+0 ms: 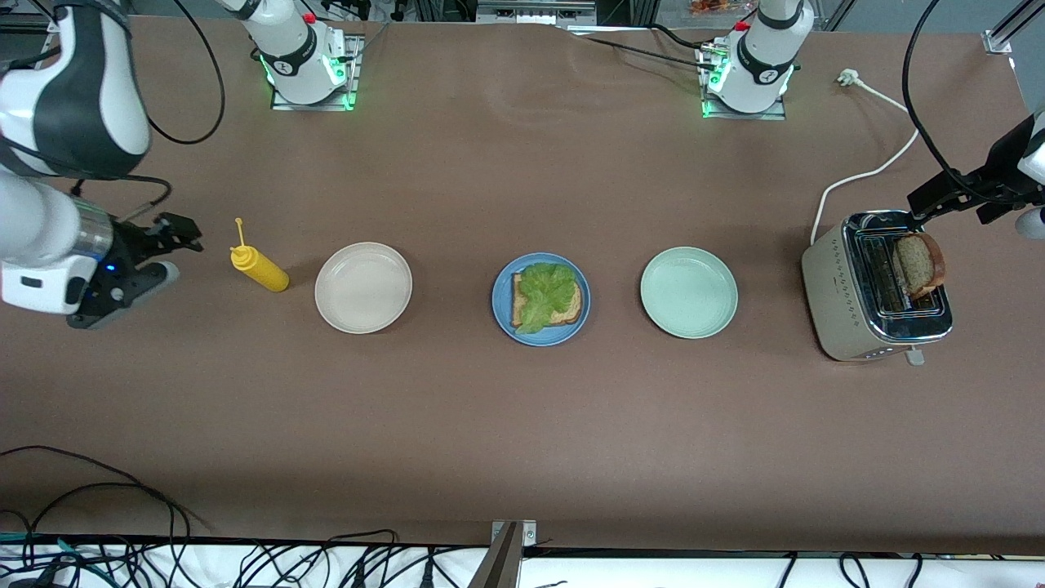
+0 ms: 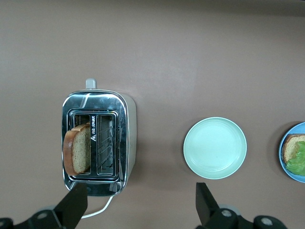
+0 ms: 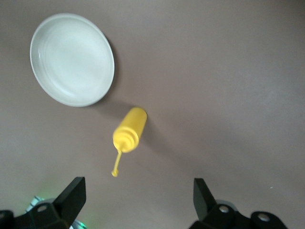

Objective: Make sandwich in blue plate with both arms
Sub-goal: 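Move the right gripper back toward the yellow squeeze bottle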

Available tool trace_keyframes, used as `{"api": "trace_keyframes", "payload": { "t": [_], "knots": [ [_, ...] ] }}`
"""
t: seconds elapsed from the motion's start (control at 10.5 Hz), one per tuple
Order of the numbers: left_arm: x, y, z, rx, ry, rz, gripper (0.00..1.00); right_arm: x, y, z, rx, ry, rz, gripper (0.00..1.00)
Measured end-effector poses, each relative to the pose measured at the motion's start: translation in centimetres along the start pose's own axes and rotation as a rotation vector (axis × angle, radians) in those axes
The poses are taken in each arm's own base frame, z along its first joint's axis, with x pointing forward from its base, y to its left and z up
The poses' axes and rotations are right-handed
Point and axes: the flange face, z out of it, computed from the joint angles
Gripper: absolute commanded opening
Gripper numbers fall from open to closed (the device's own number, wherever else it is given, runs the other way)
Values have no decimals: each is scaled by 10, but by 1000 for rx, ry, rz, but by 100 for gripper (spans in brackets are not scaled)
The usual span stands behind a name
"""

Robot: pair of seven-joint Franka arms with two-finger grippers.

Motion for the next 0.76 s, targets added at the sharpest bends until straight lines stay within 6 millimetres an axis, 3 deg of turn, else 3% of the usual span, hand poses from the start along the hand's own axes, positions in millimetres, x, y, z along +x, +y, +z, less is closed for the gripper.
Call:
{"api": "trace_keyframes", "payload": {
  "t": [0.19,0.38,0.57,0.76],
  "knots": [
    [0,0,0,0,0,1,100,-38,38,17,71,34,-100,100],
    [0,5,-1,-1,2,10,100,-71,82,50,162,82,-186,100],
    [-1,12,-2,-1,3,21,100,-89,120,99,263,176,-309,100],
    [-1,13,-2,-2,4,22,100,-93,145,159,355,277,-437,100]
  ]
}}
